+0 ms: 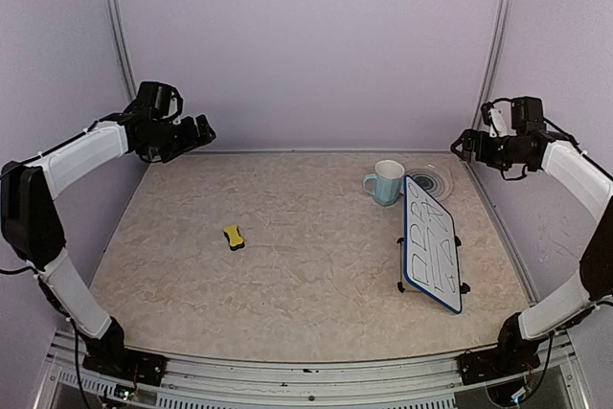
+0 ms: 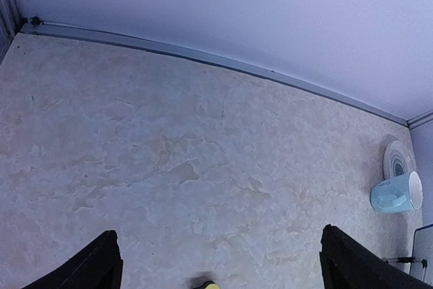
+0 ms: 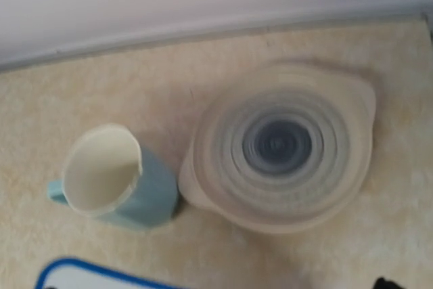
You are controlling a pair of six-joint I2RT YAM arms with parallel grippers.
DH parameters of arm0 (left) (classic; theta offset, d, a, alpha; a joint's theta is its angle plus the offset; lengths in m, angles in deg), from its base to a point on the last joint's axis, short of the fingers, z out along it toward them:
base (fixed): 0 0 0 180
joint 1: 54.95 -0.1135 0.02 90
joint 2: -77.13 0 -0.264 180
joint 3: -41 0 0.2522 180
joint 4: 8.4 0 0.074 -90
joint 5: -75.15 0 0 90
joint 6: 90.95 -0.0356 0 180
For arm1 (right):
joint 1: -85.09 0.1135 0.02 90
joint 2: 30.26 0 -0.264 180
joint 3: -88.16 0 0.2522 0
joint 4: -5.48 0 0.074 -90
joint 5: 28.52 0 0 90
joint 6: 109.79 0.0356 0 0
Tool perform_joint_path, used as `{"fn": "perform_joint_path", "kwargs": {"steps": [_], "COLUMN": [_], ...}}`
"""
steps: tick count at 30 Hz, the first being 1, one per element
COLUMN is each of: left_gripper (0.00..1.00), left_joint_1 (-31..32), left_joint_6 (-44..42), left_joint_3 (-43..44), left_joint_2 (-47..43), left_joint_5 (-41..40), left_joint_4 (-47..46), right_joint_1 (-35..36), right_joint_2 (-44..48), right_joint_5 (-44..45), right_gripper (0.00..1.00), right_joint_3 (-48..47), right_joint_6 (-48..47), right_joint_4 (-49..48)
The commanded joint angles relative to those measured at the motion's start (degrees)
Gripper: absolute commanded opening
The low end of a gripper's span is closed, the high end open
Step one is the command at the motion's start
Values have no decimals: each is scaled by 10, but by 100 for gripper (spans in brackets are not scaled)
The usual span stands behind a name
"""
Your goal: Erase the whiteboard
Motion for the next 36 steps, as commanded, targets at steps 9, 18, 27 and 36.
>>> {"fn": "perform_joint_path", "kwargs": {"steps": [9, 18, 27, 36], "left_gripper": [99, 99, 99, 99], "left_joint_1": [23, 25, 26, 26], "left_joint_6": [-16, -1, 3, 22], "left_joint_3": [49, 63, 50, 51], "left_joint_2": [50, 78, 76, 86], "left_joint_5": [28, 48, 46, 49], "left_joint_4": [-37, -45, -55, -71], "right_joint_1": [-73, -116, -117, -101], "right_joint_2": [16, 0, -13, -18], "right_joint_5": [-22, -4, -76, -72], "right_gripper": [99, 87, 57, 37], "right_joint_3": [25, 122, 226, 253], "right_joint_6": [17, 7, 28, 76], "right_joint_4": [197, 246, 214, 204]}}
